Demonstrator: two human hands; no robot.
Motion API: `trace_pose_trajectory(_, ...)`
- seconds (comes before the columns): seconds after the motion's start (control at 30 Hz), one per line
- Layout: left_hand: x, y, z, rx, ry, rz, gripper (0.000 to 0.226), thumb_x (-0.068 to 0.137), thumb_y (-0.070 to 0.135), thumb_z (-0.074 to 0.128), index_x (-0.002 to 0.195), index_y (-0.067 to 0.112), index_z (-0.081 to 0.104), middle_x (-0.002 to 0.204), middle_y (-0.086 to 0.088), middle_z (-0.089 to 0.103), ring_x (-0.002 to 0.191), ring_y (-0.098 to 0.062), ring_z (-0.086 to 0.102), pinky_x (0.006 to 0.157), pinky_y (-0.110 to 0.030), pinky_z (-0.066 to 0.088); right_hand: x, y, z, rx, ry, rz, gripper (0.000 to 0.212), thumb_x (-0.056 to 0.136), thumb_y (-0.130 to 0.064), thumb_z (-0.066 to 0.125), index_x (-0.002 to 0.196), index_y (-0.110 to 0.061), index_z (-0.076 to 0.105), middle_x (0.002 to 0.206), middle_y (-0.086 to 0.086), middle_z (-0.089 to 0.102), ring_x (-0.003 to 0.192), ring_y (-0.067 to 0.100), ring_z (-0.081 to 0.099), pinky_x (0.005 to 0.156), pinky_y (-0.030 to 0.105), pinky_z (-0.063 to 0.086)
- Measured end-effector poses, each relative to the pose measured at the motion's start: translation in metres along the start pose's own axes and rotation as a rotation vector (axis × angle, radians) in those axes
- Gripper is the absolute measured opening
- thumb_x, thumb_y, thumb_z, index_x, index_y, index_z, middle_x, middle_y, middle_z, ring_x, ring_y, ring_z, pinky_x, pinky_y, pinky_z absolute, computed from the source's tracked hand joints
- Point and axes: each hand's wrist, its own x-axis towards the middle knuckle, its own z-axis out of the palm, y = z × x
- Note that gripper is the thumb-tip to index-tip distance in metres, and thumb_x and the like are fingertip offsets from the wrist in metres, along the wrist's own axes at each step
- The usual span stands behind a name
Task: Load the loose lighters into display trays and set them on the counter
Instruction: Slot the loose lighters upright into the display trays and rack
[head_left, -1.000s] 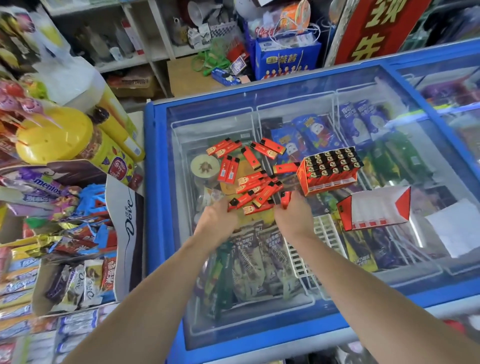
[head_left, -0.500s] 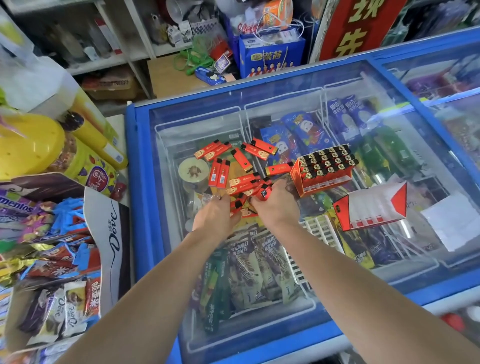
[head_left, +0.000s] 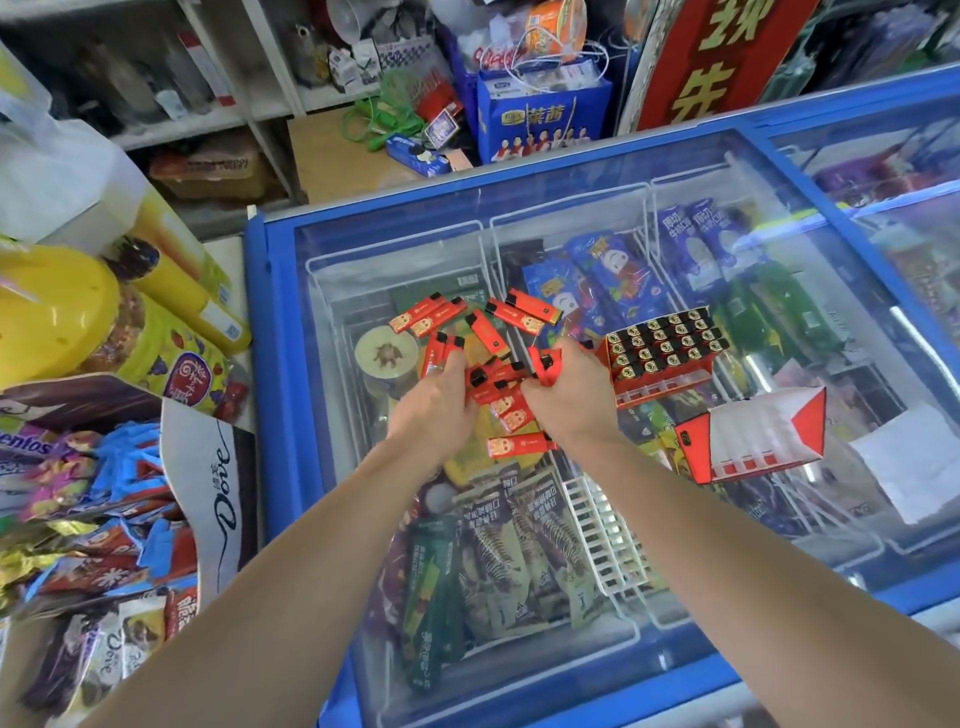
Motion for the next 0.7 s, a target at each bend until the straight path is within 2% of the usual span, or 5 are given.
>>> trace_pose_trajectory(0.13,0.005,0.006,0.004,0.180,-0.064,0.043,0.038,0.098,0.017,0.063,0.129,0.009,0.044,0.126,-0.015,0.050,0.094,-0.032,0.062,0.075,-0.047,0.056,0.017,-0.001,-0.004,-0.248,-0.039,-0.130,0.049,0.085,-0.010,0.069,0.126,-0.007,0.041,0.111,0.011,0.056,0.072,0.020,0.051,0.058,0.030,0.038)
trace_pose_trajectory(0.27,0.008,0.003,0.010,0.273,-0.081,0.049,0.044,0.098,0.024,0.066,0.134,0.009,0.046,0.139,-0.015,0.044,0.096,-0.032,0.066,0.078,-0.048,0.059,0.028,0.000,-0.002,-0.539,-0.112,-0.183,0.062,0.083,-0.012,0.075,0.133,-0.009,0.039,0.129,0.014,0.047,0.070,0.023,0.054,0.055,0.031,0.040)
trace_pose_trajectory(0.4,0.009,-0.003,0.010,0.238,-0.047,0.083,0.036,0.098,0.025,0.065,0.127,0.011,0.048,0.119,-0.010,0.057,0.092,-0.031,0.067,0.078,-0.049,0.059,0.036,0.005,0.002,-0.600,-0.121,-0.153,0.058,0.082,-0.007,0.077,0.131,-0.006,0.047,0.133,0.013,0.038,0.068,0.022,0.051,0.057,0.030,0.044)
trace_pose_trajectory(0.53,0.007,-0.010,0.008,0.145,-0.028,0.077,0.028,0.097,0.029,0.067,0.114,0.013,0.051,0.102,-0.004,0.057,0.086,-0.026,0.064,0.076,-0.047,0.058,0.037,0.011,0.005,-0.636,-0.173,-0.167,0.063,0.087,-0.009,0.072,0.140,-0.005,0.037,0.146,0.015,0.039,0.084,0.026,0.067,0.056,0.031,0.047)
trace_pose_trajectory(0.7,0.009,-0.010,0.010,0.033,0.026,0.068,0.022,0.099,0.031,0.064,0.111,0.018,0.052,0.097,0.001,0.055,0.080,-0.023,0.062,0.074,-0.047,0.058,0.037,0.011,0.005,-0.628,-0.195,-0.177,0.068,0.082,0.009,0.067,0.141,-0.006,0.038,0.154,0.017,0.028,0.066,0.025,0.062,0.053,0.031,0.047)
